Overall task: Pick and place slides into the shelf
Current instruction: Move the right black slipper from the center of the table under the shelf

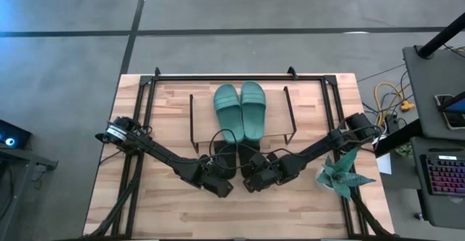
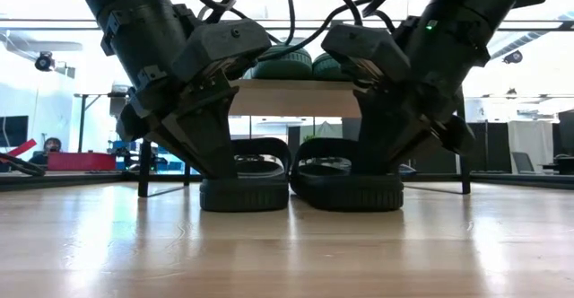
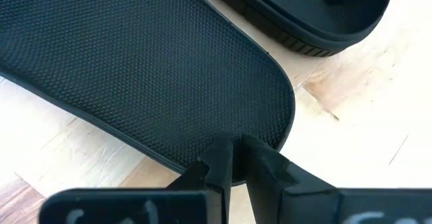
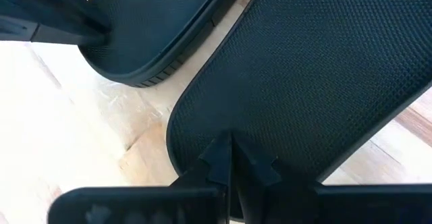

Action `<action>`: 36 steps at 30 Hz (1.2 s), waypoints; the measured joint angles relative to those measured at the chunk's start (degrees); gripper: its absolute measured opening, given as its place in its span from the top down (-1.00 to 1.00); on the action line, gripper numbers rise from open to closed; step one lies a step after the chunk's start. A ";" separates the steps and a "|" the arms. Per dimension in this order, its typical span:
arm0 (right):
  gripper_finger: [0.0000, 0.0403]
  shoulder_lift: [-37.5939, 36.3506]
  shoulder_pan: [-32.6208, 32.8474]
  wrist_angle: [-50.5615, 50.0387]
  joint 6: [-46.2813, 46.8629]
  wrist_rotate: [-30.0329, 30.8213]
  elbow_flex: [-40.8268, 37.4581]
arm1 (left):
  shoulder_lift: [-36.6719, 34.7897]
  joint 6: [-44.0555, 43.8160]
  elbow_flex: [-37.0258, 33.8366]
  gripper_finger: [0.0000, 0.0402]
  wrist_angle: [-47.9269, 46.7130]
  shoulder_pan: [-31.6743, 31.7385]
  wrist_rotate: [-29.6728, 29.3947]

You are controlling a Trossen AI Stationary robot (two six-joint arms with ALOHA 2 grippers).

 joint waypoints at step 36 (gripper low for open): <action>0.96 -1.82 1.52 -1.59 1.51 2.99 -0.50 | 0.00 0.15 0.00 0.89 0.27 -0.02 0.14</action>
